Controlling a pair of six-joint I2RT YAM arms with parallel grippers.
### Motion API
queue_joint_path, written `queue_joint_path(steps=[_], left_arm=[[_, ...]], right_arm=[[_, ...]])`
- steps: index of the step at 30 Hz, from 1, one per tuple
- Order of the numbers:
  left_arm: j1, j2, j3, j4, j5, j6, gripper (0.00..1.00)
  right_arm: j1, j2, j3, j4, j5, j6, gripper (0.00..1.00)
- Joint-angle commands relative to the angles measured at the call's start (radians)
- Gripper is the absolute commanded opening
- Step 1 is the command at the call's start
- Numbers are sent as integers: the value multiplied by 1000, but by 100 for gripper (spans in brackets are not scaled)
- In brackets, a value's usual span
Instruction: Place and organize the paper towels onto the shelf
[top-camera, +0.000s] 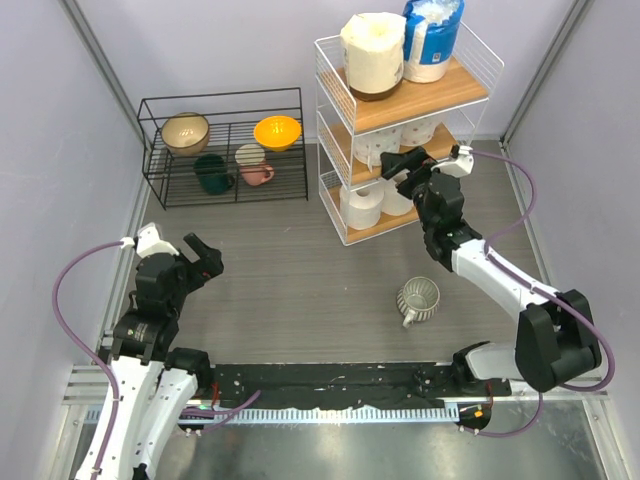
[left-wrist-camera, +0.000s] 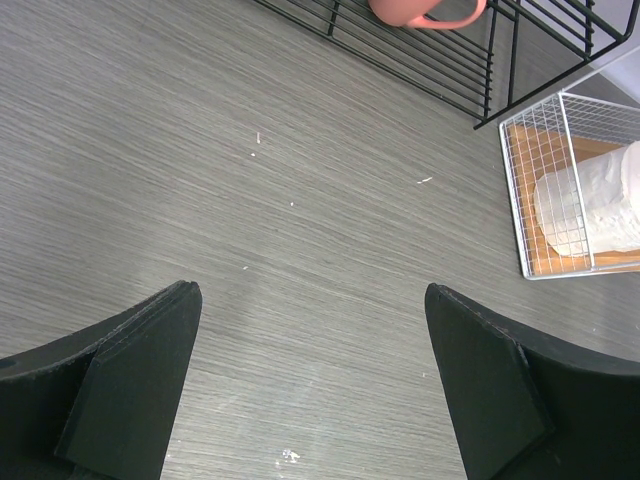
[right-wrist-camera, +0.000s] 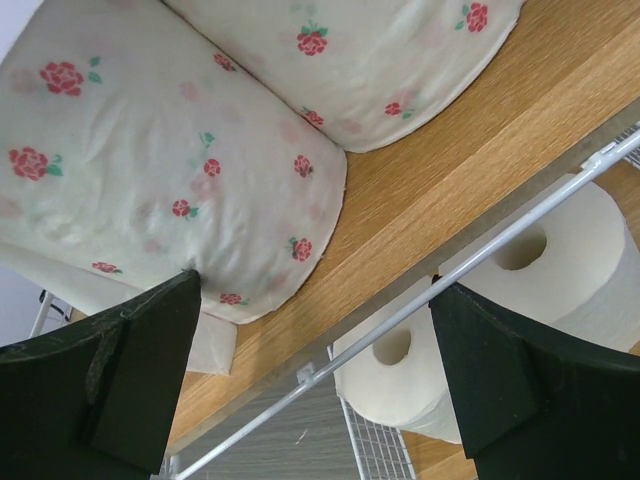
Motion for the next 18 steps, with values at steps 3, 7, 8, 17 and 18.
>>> queue_joint_path(steps=[3,7,8,17,18], left_arm=[[-4,-5,12,41,11,10,100],[-3,-6,12,41,11,10,100],[-4,-5,12,41,9,12,100],[-3,-11,13,43,8,9,100],[-4,-11,13,46,9,10,100]], right_arm=[[-12,37,70,82,-18,-18,100],[-16,39,75,84,-23,-21,100],[-16,36,72,84,-24,-21,100],[-16,-141,-23,17,-119,-32,100],[-16,-169,-32,-34,-131,-39,100]])
